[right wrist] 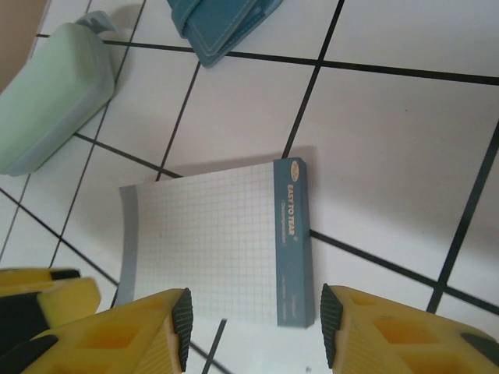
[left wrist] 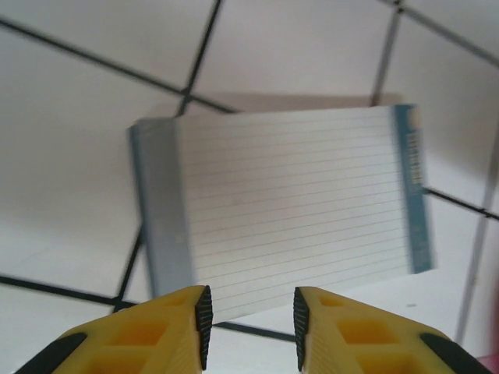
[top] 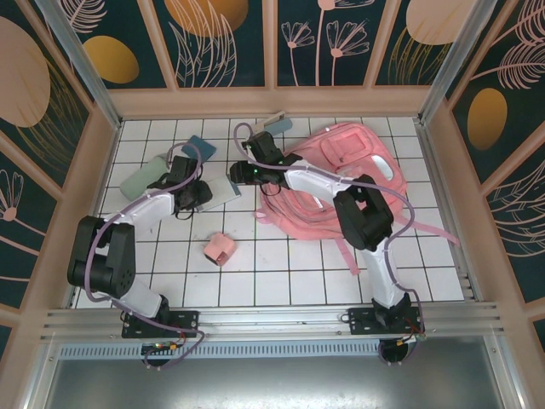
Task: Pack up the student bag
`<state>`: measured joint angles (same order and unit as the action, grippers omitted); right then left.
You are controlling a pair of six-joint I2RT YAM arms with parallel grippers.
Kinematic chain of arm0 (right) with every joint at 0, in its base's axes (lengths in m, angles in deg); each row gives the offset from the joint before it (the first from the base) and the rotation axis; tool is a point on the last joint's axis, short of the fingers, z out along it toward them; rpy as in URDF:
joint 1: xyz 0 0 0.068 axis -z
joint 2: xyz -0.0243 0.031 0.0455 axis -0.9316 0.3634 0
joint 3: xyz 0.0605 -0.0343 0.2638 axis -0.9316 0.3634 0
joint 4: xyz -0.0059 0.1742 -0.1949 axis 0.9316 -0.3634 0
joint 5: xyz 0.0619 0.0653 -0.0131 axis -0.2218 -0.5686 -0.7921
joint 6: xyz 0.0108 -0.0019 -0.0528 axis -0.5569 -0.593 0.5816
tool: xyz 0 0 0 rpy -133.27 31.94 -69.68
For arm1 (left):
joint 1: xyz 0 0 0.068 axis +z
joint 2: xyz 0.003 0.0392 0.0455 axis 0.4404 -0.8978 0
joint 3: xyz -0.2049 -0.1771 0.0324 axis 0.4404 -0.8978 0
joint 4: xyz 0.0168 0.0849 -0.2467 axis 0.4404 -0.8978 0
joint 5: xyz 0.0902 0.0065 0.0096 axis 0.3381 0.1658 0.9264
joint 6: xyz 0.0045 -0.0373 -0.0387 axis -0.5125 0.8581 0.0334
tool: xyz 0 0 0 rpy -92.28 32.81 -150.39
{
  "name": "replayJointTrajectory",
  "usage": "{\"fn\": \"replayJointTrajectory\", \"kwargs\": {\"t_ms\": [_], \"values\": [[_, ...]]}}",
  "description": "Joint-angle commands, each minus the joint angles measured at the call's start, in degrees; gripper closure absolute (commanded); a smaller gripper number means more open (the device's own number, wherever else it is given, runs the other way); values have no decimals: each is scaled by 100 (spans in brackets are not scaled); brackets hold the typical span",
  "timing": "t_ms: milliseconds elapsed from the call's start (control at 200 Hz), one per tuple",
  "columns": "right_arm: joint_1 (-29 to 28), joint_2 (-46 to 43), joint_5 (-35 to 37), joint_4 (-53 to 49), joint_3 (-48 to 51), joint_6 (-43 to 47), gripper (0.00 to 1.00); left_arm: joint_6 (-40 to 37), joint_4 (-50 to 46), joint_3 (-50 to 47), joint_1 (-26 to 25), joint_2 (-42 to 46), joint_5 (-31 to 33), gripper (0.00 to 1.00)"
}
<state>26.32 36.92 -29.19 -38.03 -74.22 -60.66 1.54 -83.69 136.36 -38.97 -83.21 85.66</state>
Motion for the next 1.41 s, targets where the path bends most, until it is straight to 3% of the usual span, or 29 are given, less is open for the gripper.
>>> {"fn": "replayJointTrajectory", "kwargs": {"t_ms": [0,110,460,620,810,1031,1401], "values": [[-60,341,185,-185,-426,39,51,-2,-20,-143,182,-186,112,63],[-78,720,212,-365,-782,120,51,-101,11,-192,315,-346,171,69],[-127,1395,252,-655,-1210,168,51,-129,355,-341,512,-725,-261,74],[-170,1594,-421,-679,-1279,106,52,-124,402,-379,515,-760,-305,76],[-190,1601,-1803,-229,-1086,-145,54,-94,487,-441,518,-998,-398,77],[-102,1232,-3104,770,-734,-608,63,-88,501,-446,515,-1029,-489,77],[90,621,-3782,2363,109,-1521,68,-116,441,-415,513,-966,-453,77]]}}
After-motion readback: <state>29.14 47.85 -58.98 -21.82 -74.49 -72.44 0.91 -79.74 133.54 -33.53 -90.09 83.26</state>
